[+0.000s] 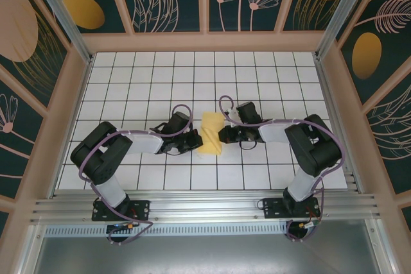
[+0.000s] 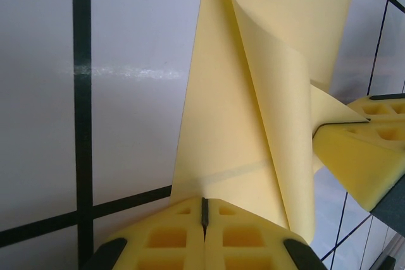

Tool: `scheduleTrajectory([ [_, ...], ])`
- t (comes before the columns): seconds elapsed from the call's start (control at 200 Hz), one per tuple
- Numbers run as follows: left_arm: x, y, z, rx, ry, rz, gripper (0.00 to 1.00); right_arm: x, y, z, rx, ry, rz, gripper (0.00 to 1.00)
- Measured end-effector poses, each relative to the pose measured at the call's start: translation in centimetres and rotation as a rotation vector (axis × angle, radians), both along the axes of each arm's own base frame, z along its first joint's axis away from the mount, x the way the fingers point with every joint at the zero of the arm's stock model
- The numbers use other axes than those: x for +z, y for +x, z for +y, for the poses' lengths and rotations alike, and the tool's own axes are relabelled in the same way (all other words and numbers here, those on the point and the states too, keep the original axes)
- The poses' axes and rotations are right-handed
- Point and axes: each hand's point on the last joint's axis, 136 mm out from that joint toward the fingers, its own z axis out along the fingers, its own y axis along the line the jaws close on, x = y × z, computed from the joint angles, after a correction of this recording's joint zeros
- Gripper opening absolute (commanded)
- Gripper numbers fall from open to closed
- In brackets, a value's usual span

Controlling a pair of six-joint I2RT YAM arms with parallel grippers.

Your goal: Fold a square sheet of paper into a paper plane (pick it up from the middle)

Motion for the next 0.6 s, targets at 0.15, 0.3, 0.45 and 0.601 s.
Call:
scheduleTrajectory([
  [0.15, 0.00, 0.00, -0.01, -0.003, 0.004, -0.001, 0.09, -0.37, 0.22, 0.14, 0.000, -0.004, 0.009, 0.09],
  [0.3, -0.01, 0.03, 0.00, -0.005, 0.010, 0.001, 0.12, -0.43, 0.30, 0.18, 0.000, -0.007, 0.013, 0.09],
  [0.45, 0.04, 0.14, 0.04, -0.006, 0.020, -0.002, 0.17, -0.44, 0.35, 0.21, 0.000, -0.007, 0.013, 0.09],
  [0.601, 0.79, 0.57, 0.42, 0.013, 0.048, -0.021, 0.24, -0.43, 0.34, 0.23, 0.001, -0.008, 0.013, 0.09],
])
